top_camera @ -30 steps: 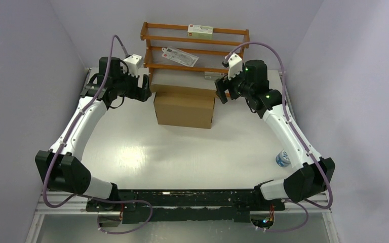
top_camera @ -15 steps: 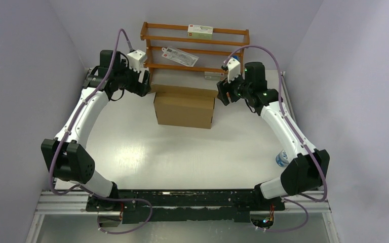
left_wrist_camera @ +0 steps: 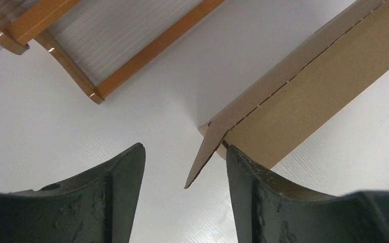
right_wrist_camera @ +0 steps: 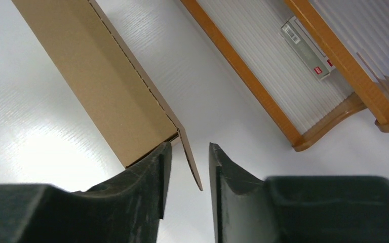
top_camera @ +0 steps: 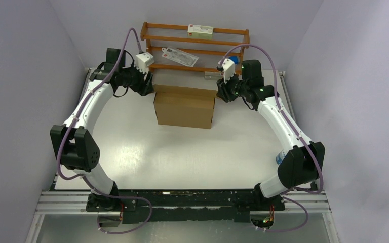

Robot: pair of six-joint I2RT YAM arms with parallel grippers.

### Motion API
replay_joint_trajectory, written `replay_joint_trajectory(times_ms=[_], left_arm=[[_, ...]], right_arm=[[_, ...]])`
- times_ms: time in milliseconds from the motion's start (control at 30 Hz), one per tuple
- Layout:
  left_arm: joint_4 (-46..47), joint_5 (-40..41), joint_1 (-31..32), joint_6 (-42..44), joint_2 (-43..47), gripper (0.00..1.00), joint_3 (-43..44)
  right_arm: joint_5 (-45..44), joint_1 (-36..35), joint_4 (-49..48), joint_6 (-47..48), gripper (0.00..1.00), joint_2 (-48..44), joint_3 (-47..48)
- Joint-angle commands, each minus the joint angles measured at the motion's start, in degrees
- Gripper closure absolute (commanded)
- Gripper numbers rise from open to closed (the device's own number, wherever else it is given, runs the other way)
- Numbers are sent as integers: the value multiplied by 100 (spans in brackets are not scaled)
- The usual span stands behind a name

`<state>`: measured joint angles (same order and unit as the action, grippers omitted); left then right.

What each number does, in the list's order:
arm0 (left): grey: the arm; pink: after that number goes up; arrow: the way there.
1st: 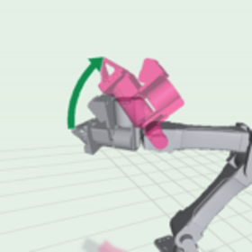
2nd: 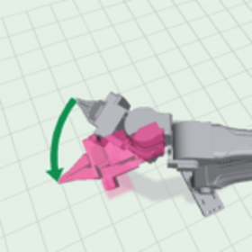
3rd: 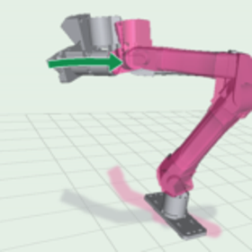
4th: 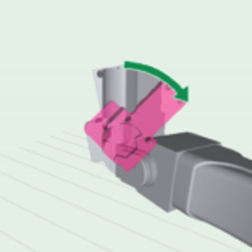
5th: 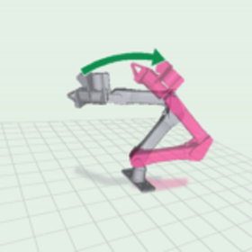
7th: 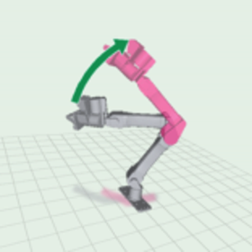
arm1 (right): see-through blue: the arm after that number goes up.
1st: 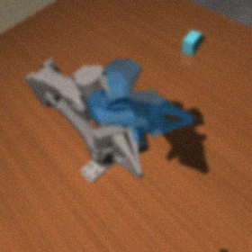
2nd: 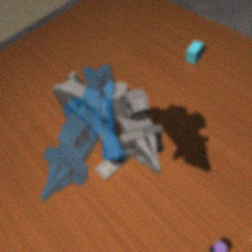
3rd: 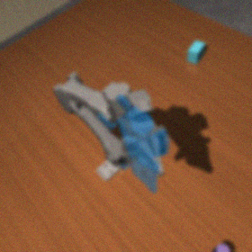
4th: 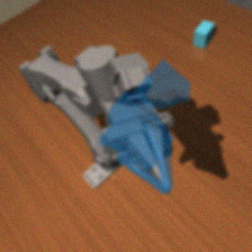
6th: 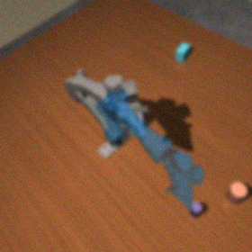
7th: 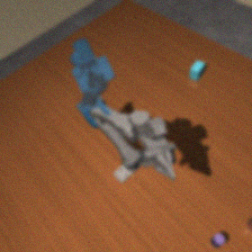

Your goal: Fold the paper box

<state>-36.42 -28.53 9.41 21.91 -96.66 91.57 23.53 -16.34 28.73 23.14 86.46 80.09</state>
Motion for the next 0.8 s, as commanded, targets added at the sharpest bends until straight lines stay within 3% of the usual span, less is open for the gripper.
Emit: replay_joint_trajectory(times_ms=[0, 767], left_arm=[[-119, -439, -36, 253, -9, 37, 209], [-44, -669, -36, 250, -22, 71, 28]], right_arm=[[300, 27, 99, 144, 66, 45, 177], [4, 29, 89, 190, 85, -11, -37]])
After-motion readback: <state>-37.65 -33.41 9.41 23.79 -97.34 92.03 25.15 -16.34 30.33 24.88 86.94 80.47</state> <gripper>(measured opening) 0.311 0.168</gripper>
